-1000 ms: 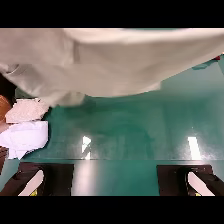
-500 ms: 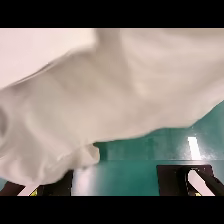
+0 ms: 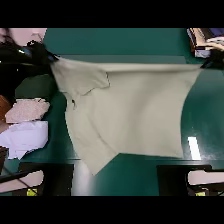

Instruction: Fold the shirts.

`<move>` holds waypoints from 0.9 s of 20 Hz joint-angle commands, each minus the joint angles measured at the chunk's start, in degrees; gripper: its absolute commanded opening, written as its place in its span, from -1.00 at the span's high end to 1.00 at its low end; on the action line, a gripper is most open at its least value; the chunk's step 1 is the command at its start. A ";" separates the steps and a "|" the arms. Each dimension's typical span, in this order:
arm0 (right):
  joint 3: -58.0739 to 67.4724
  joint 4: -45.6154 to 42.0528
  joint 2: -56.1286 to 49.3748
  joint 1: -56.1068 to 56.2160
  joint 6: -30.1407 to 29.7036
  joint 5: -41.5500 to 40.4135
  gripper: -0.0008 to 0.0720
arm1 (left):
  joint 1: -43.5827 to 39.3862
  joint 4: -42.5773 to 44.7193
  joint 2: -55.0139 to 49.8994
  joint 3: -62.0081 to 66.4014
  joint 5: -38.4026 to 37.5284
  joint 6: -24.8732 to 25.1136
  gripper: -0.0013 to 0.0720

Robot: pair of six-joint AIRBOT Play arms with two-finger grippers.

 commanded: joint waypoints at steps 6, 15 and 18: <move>6.03 0.35 -14.69 1.42 0.44 -13.88 0.93 | -4.70 -1.97 -19.08 10.56 13.16 7.19 0.90; -7.32 -0.07 -8.59 1.84 -1.09 -13.62 0.93 | -5.55 16.83 -19.02 4.70 -4.63 6.58 0.90; -15.17 0.00 -6.71 3.63 -2.14 -16.24 0.93 | -5.57 16.83 -19.02 1.20 -1.86 4.26 0.90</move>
